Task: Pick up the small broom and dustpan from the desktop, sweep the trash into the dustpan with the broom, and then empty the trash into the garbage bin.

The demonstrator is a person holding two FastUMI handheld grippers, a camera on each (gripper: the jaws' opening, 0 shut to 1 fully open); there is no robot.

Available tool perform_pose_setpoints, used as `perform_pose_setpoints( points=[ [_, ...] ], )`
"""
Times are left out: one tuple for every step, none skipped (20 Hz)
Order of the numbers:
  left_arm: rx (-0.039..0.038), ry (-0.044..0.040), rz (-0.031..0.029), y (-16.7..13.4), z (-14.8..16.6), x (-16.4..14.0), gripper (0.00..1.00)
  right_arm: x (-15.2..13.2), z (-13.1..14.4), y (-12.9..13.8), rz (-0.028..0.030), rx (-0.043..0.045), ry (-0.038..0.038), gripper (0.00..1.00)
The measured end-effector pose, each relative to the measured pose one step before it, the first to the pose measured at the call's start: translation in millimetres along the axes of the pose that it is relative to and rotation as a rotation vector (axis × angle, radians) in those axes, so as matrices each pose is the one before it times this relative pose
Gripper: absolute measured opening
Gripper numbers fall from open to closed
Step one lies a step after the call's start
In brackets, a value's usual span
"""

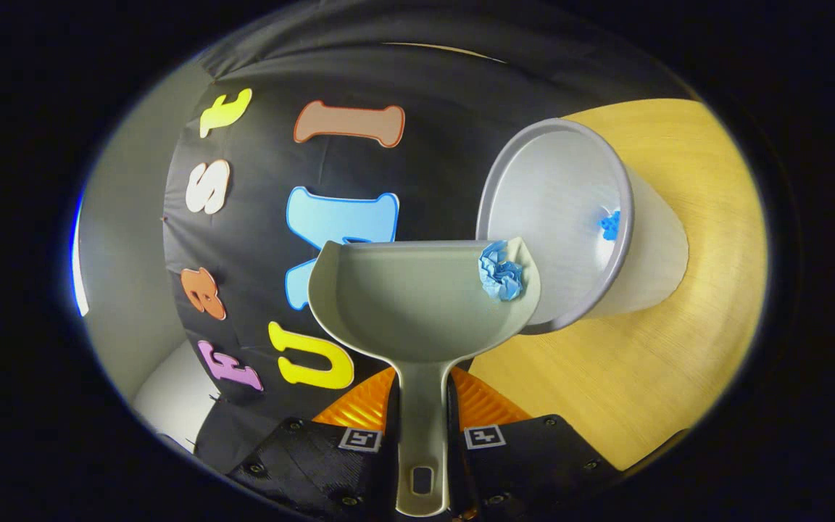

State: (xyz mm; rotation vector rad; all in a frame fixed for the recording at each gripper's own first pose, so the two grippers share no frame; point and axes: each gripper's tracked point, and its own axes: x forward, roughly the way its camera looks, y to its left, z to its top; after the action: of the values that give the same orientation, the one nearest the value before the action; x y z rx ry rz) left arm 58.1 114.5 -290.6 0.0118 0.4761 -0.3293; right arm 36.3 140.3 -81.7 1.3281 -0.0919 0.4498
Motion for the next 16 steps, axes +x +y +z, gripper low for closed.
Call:
perform_pose_setpoints(
  points=[
    [-0.00493,-0.00029,-0.00061,-0.62,-0.27,-0.49,0.36,3.13,-3.42,0.42,0.00058,-0.04635,0.01718,0.27],
    [-0.00495,-0.00243,0.0027,-0.97,1.15,0.61,0.36,3.08,-2.94,-1.18,-0.00083,-0.04962,0.01875,0.27],
    [-0.005,-0.00342,0.00473,0.02,-0.53,0.39,0.36,2.48,-3.27,-0.62,-0.00075,-0.05225,0.01925,0.27],
    [-0.00418,-0.00146,0.00323,-0.43,0.22,-0.07,0.36,-1.28,-4.62,-0.87,0.00309,-0.0431,0.01455,0.27],
    [-0.00439,-0.00034,0.00243,-0.78,-0.46,-0.1,0.36,-2.71,-5.54,3.2,0.03119,-0.01532,0.02015,0.27],
    [-0.00034,-0.00009,0.00083,0.11,0.23,-0.11,0.36,-2.01,-2.33,5.89,0.03355,0.01575,0.01039,0.27],
    [-0.00245,-0.00103,0.00151,0.23,-0.76,1.06,0.36,-3.4,2.57,3.81,0.03772,0.03177,-0.00417,0.27],
    [-0.00364,-0.0013,0.00083,-0.26,-0.3,0.43,0.36,-2.53,5.0,2.44,0.02918,0.02809,-0.01608,0.27],
    [-0.00378,-0.00088,0.00069,-0.31,0.1,-0.1,0.36,-2.34,6.36,3.38,0.03791,0.05004,-0.03053,0.27],
    [-0.00508,-0.00115,-0.00056,-1.0,0.44,-0.13,0.36,-1.46,5.27,1.81,0.02932,0.04593,-0.02856,0.27],
    [-0.00383,-0.00055,-0.0016,-0.78,0.31,-0.36,0.34,-3.96,9.84,0.91,0.03164,0.05052,-0.03081,0.27],
    [-0.00215,-0.00028,-0.00141,-0.32,-0.67,0.91,0.34,-4.95,10.95,0.49,0.03185,0.05066,-0.03238,0.27],
    [-0.00046,-0.00071,0.00049,-0.06,-0.15,0.01,0.36,-5.48,11.57,1.79,0.02703,0.0446,-0.0323,0.27],
    [0.00153,-0.00007,0.001,0.41,-0.25,0.41,0.35,-4.68,8.39,1.32,0.02095,0.03451,-0.02909,0.27],
    [0.00088,0.00116,-0.00163,-0.07,-0.17,-0.63,0.34,-5.74,7.21,0.08,0.01839,0.02738,-0.02693,0.27],
    [0.00088,0.00025,-0.00175,-0.18,0.25,0.23,0.31,-4.69,4.86,1.4,0.01615,0.02833,-0.02019,0.27]
  ],
)
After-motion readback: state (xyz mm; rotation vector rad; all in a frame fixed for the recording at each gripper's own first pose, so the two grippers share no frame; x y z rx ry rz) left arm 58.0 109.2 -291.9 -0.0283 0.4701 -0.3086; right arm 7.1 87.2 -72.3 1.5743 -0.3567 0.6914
